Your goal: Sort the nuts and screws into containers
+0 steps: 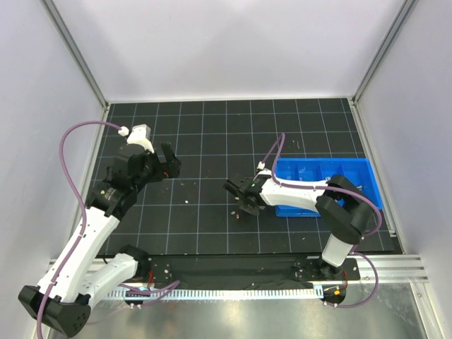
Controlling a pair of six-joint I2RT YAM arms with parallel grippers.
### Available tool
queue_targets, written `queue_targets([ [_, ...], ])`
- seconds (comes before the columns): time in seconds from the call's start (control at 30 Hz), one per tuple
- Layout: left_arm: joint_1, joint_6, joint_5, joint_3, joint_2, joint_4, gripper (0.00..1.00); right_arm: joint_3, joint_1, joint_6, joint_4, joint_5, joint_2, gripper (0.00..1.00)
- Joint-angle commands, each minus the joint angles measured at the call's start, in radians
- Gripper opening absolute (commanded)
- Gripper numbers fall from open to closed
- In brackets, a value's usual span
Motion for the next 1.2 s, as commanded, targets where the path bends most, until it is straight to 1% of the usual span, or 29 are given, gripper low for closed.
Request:
queue_targets([
  [0.0,0.000,-0.009,0.006,-0.002,-0.017,0.040,1.00,0.013,0.000,0.036,-0.053,-0.023,0.027,0.36],
  [0.03,-0.001,-0.009,0.004,0.000,-0.018,0.040,1.00,0.015,0.000,0.034,-0.052,-0.022,0.031,0.34],
  [0.07,-0.003,-0.009,0.001,-0.002,-0.020,0.040,1.00,0.018,0.000,0.034,-0.056,-0.019,0.038,0.31],
  [0.1,-0.003,-0.009,-0.004,-0.004,-0.020,0.040,1.00,0.019,-0.001,0.036,-0.061,-0.016,0.048,0.29],
  [0.27,-0.009,-0.006,-0.008,-0.002,-0.020,0.040,1.00,0.009,-0.034,0.011,-0.038,-0.016,0.061,0.28],
  [0.33,-0.010,-0.006,-0.010,-0.002,-0.020,0.038,1.00,0.015,-0.034,-0.001,-0.032,-0.019,0.067,0.26],
  [0.4,-0.010,-0.006,-0.013,-0.002,-0.020,0.038,1.00,0.024,-0.034,-0.029,-0.035,-0.022,0.076,0.18],
  [0.47,-0.010,-0.006,-0.013,0.000,-0.018,0.038,1.00,0.033,-0.034,-0.062,-0.039,-0.023,0.087,0.08],
  [0.53,-0.010,-0.006,-0.013,-0.004,-0.017,0.040,1.00,0.039,-0.034,-0.084,-0.032,-0.042,0.094,0.01],
  [0.67,-0.010,-0.006,-0.016,-0.004,-0.012,0.038,1.00,0.085,-0.034,-0.188,-0.038,-0.040,0.085,0.01],
  [0.7,-0.010,-0.006,-0.017,-0.002,-0.012,0.040,1.00,0.107,-0.037,-0.255,-0.047,-0.030,0.079,0.01],
  [0.77,-0.010,-0.006,-0.016,-0.004,-0.009,0.040,1.00,0.202,-0.043,-0.333,-0.111,0.033,0.056,0.01],
  [0.8,-0.010,-0.006,-0.014,-0.002,-0.007,0.038,1.00,0.237,-0.061,-0.376,-0.134,0.050,0.044,0.01],
  [0.83,-0.010,-0.006,-0.014,-0.004,-0.007,0.038,1.00,0.309,-0.073,-0.445,-0.191,0.071,0.033,0.01],
  [0.9,-0.010,-0.006,-0.013,-0.004,-0.006,0.038,1.00,0.361,-0.109,-0.513,-0.225,0.115,-0.026,0.01],
  [0.93,-0.010,-0.006,-0.011,-0.004,-0.004,0.038,1.00,0.387,-0.157,-0.570,-0.243,0.113,-0.050,0.01],
  [0.97,-0.010,-0.006,-0.011,-0.002,-0.006,0.038,1.00,0.394,-0.188,-0.591,-0.246,0.106,-0.077,0.01],
  [1.0,-0.010,-0.006,-0.011,-0.002,-0.004,0.040,1.00,0.394,-0.217,-0.599,-0.258,0.102,-0.129,0.01],
  [1.03,-0.010,-0.006,-0.011,-0.002,-0.004,0.038,1.00,0.368,-0.283,-0.614,-0.254,0.099,-0.161,0.01],
  [1.1,-0.010,-0.006,-0.010,0.000,-0.001,0.038,1.00,0.329,-0.346,-0.641,-0.256,0.102,-0.209,0.01],
  [1.17,-0.010,-0.006,-0.007,-0.002,0.000,0.040,1.00,0.257,-0.418,-0.659,-0.252,0.095,-0.271,0.01],
])
